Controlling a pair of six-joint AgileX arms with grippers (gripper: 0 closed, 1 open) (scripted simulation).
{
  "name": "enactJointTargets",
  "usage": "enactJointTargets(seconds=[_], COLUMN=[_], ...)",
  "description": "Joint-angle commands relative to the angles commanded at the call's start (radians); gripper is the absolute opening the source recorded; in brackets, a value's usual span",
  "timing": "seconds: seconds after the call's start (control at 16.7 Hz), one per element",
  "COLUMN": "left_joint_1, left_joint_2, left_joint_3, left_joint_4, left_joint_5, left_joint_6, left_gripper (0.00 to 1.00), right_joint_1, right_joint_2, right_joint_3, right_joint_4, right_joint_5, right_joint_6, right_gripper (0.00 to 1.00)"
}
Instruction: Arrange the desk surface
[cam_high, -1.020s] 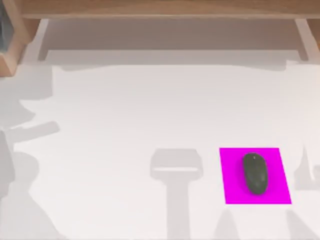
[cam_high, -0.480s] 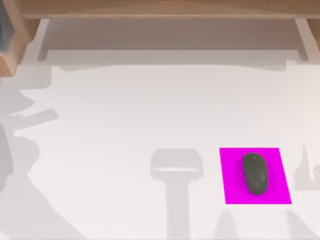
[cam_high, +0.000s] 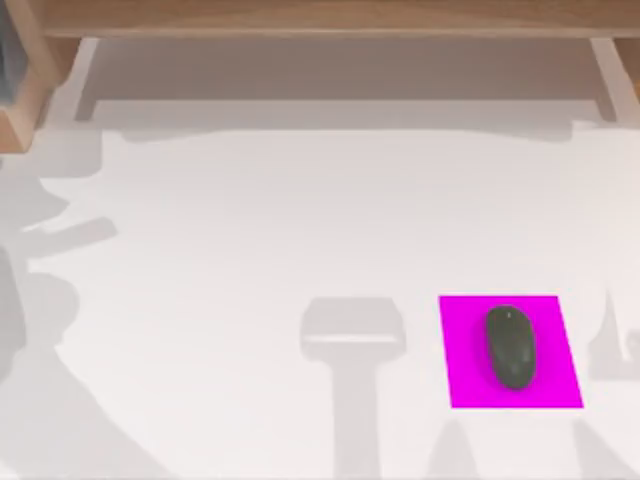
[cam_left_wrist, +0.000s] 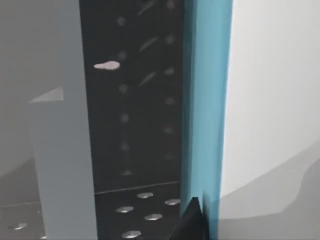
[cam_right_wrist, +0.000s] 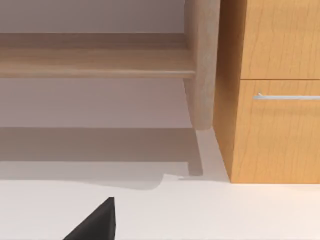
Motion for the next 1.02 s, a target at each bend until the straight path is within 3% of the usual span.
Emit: enactJointTargets(seconds=[0.42,1.02], left_joint_1=[0.000,0.003], left_joint_2=[0.000,-0.004], left_joint_3=[0.000,-0.004], left_joint_4=[0.000,0.001], left_joint_5=[0.000,0.002], left_joint_6=[0.000,0.001], left_gripper=[0.98,1.00], right_joint_1=[0.000,0.000], right_joint_2=[0.000,0.000], right_joint_3=[0.000,0.000], right_joint_4=[0.000,0.000], right_joint_5=[0.000,0.000], right_joint_6=[0.000,0.000], right_gripper=[1.00,1.00])
